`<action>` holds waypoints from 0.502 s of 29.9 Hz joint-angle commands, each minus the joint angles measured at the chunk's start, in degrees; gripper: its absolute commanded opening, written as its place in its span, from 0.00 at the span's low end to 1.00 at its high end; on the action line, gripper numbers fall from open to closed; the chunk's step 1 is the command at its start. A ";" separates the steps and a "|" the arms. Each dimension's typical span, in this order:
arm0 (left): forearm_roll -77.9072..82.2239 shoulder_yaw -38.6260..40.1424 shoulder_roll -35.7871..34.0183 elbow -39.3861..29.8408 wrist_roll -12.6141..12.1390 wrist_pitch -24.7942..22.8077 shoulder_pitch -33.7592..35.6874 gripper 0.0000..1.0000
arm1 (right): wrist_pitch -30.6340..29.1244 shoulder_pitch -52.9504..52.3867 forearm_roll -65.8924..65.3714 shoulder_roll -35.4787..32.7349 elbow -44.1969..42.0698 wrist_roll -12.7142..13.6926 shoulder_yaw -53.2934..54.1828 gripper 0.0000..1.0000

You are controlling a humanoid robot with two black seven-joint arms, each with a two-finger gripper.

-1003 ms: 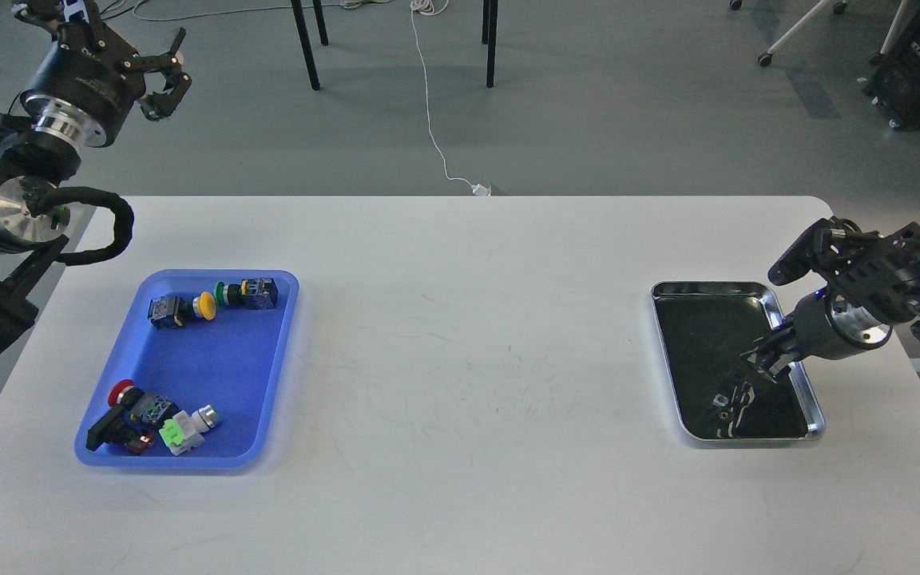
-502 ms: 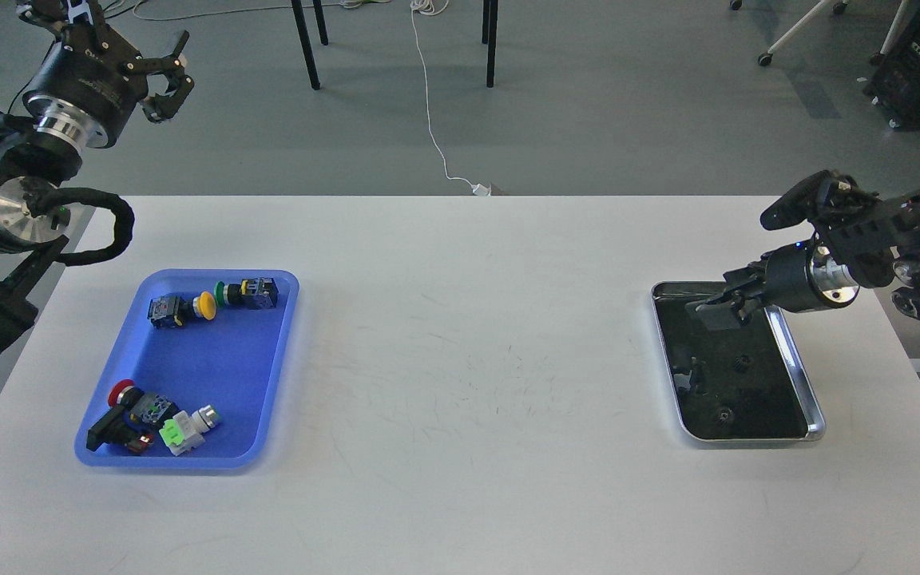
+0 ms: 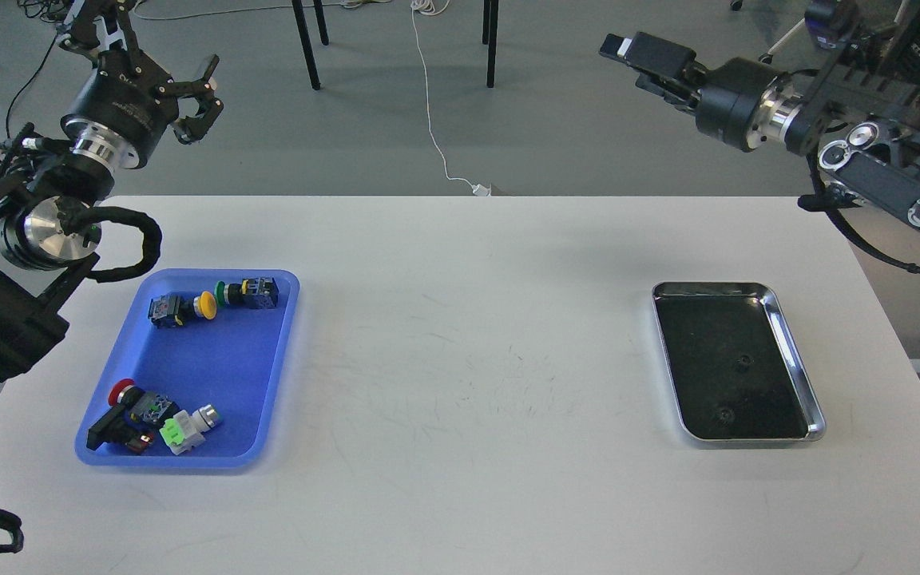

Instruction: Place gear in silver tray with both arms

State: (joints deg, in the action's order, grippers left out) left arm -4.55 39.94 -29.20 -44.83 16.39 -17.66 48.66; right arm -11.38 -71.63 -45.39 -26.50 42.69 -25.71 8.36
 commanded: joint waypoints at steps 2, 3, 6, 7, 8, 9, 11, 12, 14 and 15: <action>-0.11 0.58 3.61 4.21 -0.04 -2.11 -0.32 0.98 | 2.76 3.59 12.48 3.64 -1.12 0.04 8.32 0.99; -0.11 0.66 5.02 5.27 0.05 -2.46 -0.15 0.98 | 3.38 4.56 15.13 3.91 -1.12 0.13 9.82 0.99; -1.16 2.24 6.35 6.42 0.05 -2.73 -0.32 0.98 | 3.74 6.50 22.60 4.70 -1.20 0.13 14.47 0.99; -2.04 2.94 6.44 6.33 -0.04 -2.73 -0.50 0.98 | 3.74 7.12 24.71 4.70 -1.20 0.13 15.71 0.99; -3.00 3.47 6.53 6.33 -0.04 -2.81 -0.58 0.98 | 3.82 7.82 26.99 4.70 -1.29 0.22 16.94 0.99; -4.14 3.83 6.53 6.42 -0.04 -2.99 -0.59 0.98 | 3.74 8.52 29.89 4.70 -1.64 0.22 18.43 0.99; -5.64 3.74 6.61 6.51 -0.13 -3.25 -0.76 0.98 | 3.47 9.93 36.13 4.70 -3.04 0.74 21.07 0.99; -5.73 3.74 6.79 6.51 -0.13 -3.52 -0.76 0.98 | 3.04 10.46 39.64 4.87 -4.01 1.70 22.13 0.99; -5.74 3.74 7.32 6.51 -0.04 -4.04 -0.85 0.98 | 2.25 11.25 46.15 5.49 -5.51 4.68 23.01 0.99; -5.82 3.74 7.41 6.51 -0.04 -4.13 -1.11 0.98 | 1.55 11.86 49.92 5.66 -5.69 6.09 23.19 0.99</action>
State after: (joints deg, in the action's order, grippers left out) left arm -10.06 43.68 -22.24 -38.32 16.34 -21.28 47.90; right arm -8.50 -61.16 -4.72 -21.44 38.41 -23.11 30.27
